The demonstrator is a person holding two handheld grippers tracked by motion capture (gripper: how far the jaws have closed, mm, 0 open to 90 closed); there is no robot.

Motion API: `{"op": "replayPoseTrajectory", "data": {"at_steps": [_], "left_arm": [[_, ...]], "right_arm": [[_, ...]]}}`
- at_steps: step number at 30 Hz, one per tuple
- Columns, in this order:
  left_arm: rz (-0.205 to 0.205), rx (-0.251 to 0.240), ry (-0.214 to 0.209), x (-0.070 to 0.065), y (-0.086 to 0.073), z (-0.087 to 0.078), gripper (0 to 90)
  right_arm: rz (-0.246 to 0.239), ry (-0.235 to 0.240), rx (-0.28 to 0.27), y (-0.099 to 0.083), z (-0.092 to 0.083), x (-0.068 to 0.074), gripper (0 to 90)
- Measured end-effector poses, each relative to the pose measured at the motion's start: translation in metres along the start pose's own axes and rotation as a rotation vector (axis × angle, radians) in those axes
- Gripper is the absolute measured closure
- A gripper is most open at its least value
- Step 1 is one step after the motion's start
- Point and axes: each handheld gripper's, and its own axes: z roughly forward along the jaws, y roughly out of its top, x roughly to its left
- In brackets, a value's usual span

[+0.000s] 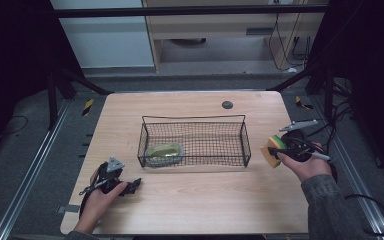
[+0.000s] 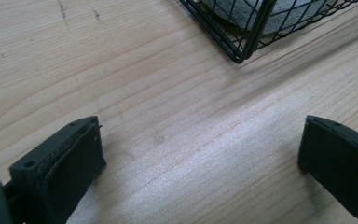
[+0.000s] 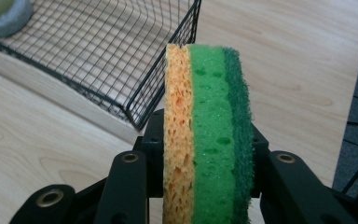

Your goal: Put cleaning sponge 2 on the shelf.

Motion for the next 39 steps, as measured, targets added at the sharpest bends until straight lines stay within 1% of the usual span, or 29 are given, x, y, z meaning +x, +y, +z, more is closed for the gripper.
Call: {"op": "replayPoseTrajectory", "data": {"at_steps": [1, 6, 8, 11, 16, 18, 22, 23, 24, 28, 33, 34, 39], "left_arm": [[0.0, 0.0, -0.001, 0.0, 0.0, 0.0, 0.0], [-0.002, -0.002, 0.0, 0.0, 0.0, 0.0, 0.0], [-0.007, -0.004, 0.002, 0.0, 0.0, 0.001, 0.0], [-0.01, -0.004, 0.006, -0.001, 0.001, 0.001, 0.0], [-0.013, -0.004, 0.008, -0.001, 0.0, 0.001, 0.0], [-0.014, -0.004, 0.008, -0.001, 0.001, 0.001, 0.0], [-0.02, -0.004, 0.014, 0.001, 0.003, 0.003, 0.0], [-0.019, -0.004, 0.012, 0.001, 0.003, 0.003, 0.0], [-0.016, -0.003, 0.01, 0.001, 0.003, 0.003, 0.0], [-0.014, -0.004, 0.009, 0.001, 0.002, 0.002, 0.0], [-0.012, -0.001, 0.006, 0.002, 0.002, 0.002, 0.0], [-0.011, 0.002, 0.005, 0.002, 0.003, 0.002, 0.0], [-0.013, 0.004, 0.007, 0.002, 0.003, 0.003, 0.0]], "right_arm": [[0.0, 0.0, 0.0, 0.0, 0.0, 0.0, 63.9], [-0.018, -0.007, -0.021, 0.013, -0.004, -0.005, 63.9], [-0.026, -0.009, -0.032, 0.02, -0.005, -0.006, 63.9], [-0.031, -0.017, -0.041, 0.026, -0.008, -0.006, 63.9], [-0.059, -0.047, -0.06, 0.042, -0.018, 0.002, 63.9], [-0.069, -0.056, -0.063, 0.048, -0.019, 0.007, 63.9], [-0.062, -0.085, -0.059, 0.056, -0.016, 0.014, 63.8], [-0.065, -0.09, -0.061, 0.058, -0.016, 0.016, 63.9], [-0.064, -0.093, -0.077, 0.062, -0.015, 0.02, 63.9], [-0.067, -0.09, -0.095, 0.069, -0.014, 0.026, 63.9], [-0.088, -0.078, -0.086, 0.078, -0.003, 0.033, 63.9], [-0.101, -0.074, -0.078, 0.081, 0.001, 0.036, 63.9], [-0.119, -0.064, -0.079, 0.086, 0.006, 0.039, 63.9]]}}
